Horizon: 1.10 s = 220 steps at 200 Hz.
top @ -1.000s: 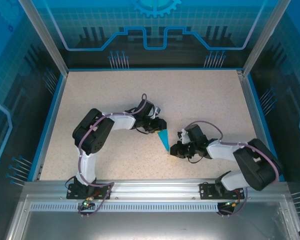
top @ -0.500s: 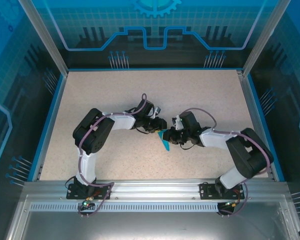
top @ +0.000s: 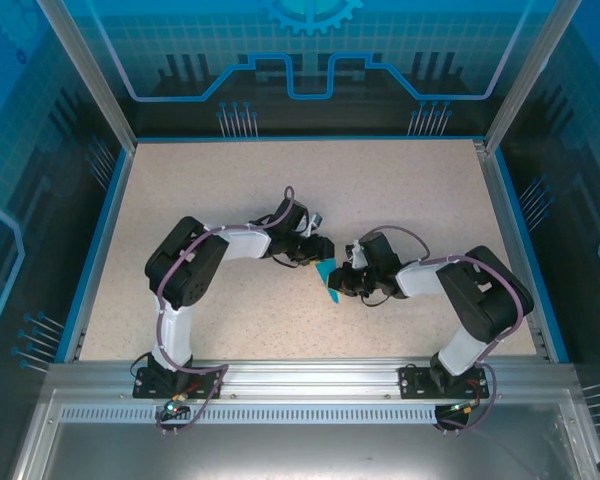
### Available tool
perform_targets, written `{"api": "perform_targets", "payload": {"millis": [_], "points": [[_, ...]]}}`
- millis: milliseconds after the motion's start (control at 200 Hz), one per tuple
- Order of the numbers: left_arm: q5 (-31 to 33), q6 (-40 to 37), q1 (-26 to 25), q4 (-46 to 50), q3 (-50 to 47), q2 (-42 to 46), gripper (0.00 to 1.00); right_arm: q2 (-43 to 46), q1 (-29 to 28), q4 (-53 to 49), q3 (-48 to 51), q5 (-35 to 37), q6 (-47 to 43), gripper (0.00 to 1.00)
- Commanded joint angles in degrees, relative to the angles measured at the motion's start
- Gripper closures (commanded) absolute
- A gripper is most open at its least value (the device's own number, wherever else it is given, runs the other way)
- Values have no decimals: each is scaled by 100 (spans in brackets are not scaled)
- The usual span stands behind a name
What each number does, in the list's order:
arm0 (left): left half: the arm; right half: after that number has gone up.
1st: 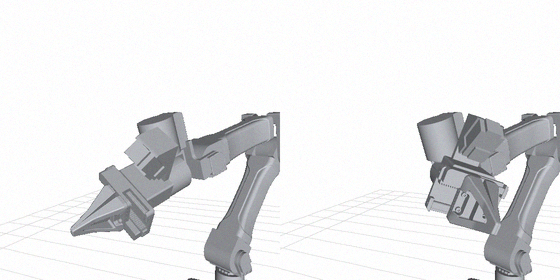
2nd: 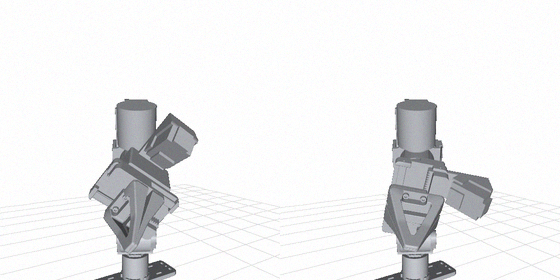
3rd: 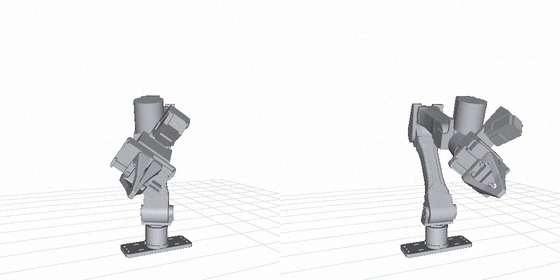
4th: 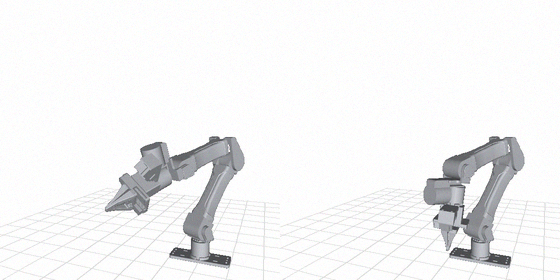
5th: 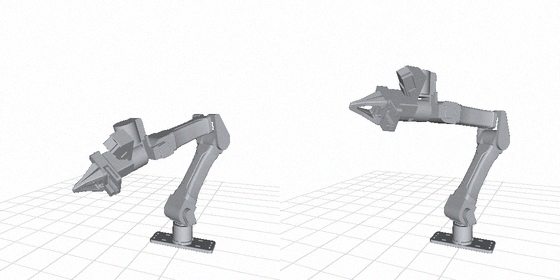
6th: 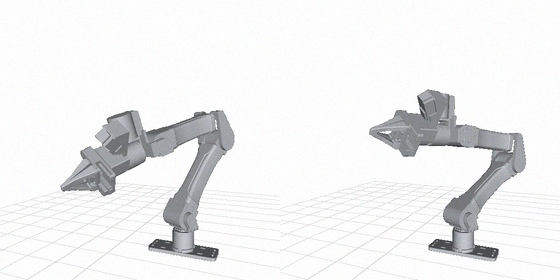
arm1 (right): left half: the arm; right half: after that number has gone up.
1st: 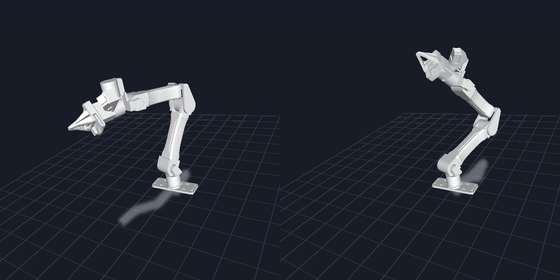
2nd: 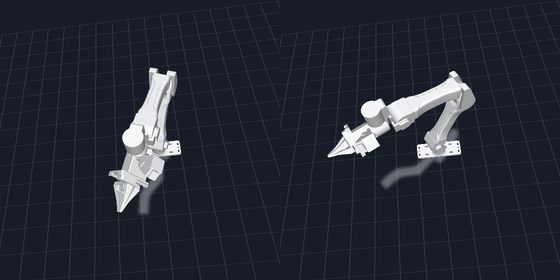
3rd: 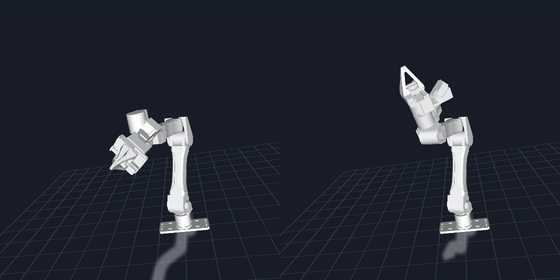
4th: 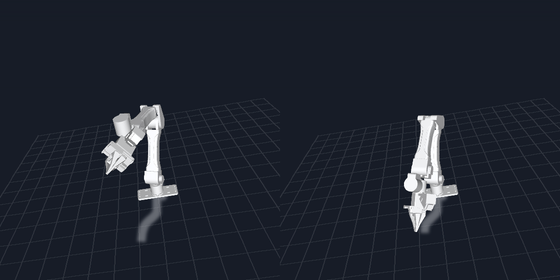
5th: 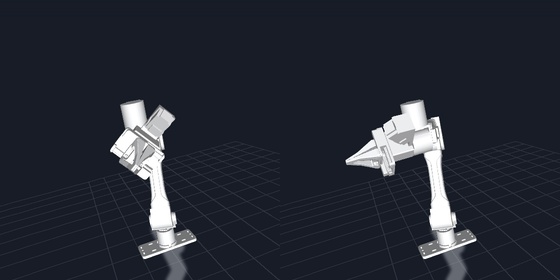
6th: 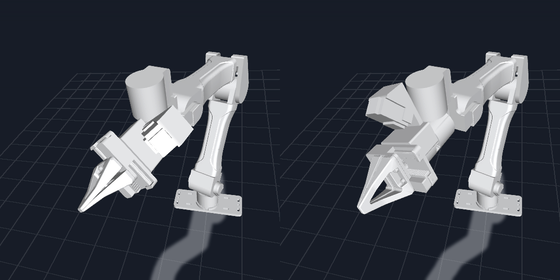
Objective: Fold a paper plane with a square sheet of paper (pick it up from the middle)
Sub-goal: Fold the wing for the fifth time at the center of the table.
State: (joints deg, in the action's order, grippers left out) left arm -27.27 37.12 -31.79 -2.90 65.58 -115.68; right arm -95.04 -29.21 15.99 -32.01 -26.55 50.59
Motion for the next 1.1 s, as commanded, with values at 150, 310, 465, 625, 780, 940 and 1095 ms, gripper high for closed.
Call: {"api": "perform_targets", "payload": {"millis": [150, 310, 465, 625, 780, 940, 1095], "points": [[242, -139, 644, -43, 115, -183, 58, -79, -23, -623, 276, -52, -163, 89], [196, -323, 843, 190, 320, -275, 57, -100, -20, -581, 243, -104, -137, 89], [176, -507, 986, 541, 636, -230, 56, -84, -27, -613, 144, -167, -168, 88], [277, -784, 1034, 1080, 1070, -106, 56, -56, -34, -641, 73, -184, -165, 88], [253, -694, 1061, 1192, 1090, 202, 55, -84, -24, -607, 25, -202, -156, 88], [142, -567, 1018, 1240, 813, 709, 55, -80, -49, -478, -19, -236, -100, 87], [375, -380, 825, 1323, 377, 1221, 55, -75, -102, -624, -140, -59, -42, 87]]}}
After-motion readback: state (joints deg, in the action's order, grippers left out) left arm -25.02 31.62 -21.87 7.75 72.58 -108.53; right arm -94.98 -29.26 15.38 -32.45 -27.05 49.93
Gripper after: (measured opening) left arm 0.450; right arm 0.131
